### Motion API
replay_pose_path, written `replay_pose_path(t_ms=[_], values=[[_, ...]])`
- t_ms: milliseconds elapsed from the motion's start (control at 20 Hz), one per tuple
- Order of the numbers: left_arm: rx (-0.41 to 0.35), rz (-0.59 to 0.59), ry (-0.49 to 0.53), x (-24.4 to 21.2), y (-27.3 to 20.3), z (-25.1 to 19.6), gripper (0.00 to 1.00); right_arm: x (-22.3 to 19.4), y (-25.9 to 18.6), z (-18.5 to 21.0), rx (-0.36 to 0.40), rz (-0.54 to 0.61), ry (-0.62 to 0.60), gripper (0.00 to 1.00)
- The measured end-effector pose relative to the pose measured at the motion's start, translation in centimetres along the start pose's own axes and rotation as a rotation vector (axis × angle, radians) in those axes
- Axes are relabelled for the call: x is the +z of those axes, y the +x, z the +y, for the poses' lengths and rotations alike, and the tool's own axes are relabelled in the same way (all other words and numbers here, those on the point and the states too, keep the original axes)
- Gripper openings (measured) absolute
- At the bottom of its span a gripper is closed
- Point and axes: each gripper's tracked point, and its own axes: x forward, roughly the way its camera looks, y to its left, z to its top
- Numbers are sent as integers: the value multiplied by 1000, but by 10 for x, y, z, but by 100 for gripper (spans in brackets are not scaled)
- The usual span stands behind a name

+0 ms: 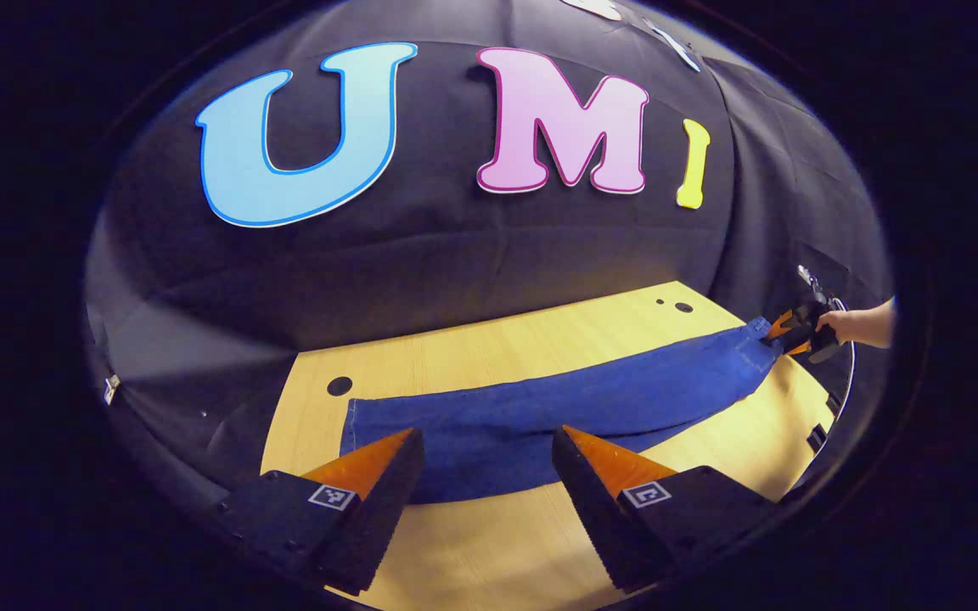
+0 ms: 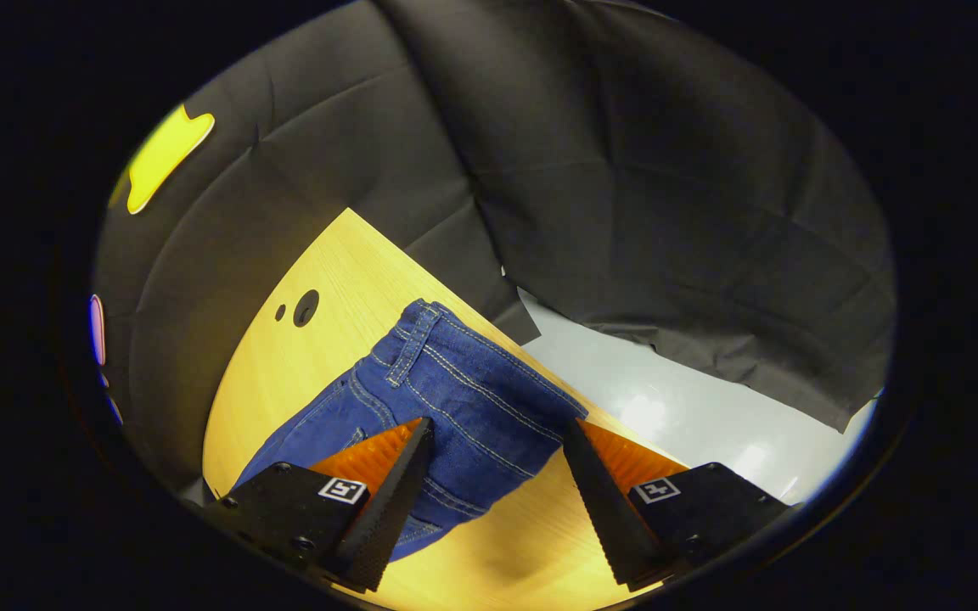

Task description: Grasp the waist and the cuffs of the jeans and fold them to make the two legs overlap; first hold the waist and fold one-third of the jeans toward the cuffs, then hold the cuffs and fold the remaining one-third in the same direction to finish folding.

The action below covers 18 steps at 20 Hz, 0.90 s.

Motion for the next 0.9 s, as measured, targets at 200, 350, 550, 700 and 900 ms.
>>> replay_pose_path(t_ms=[200,350,550,700,900], values=[[-24,29,-41,-18,0,-23,98,5,1,3,52,-24,-8,60],[-41,55,-50,-31,1,-23,98,1,3,22,105,25,55,23],[-37,72,-45,-47,-22,3,98,34,-37,53,152,-169,-18,17],[-53,56,-68,-60,-41,24,98,42,-108,118,231,-291,-161,12],[-53,35,-63,-75,-59,45,98,-15,-201,215,378,-341,-396,13]])
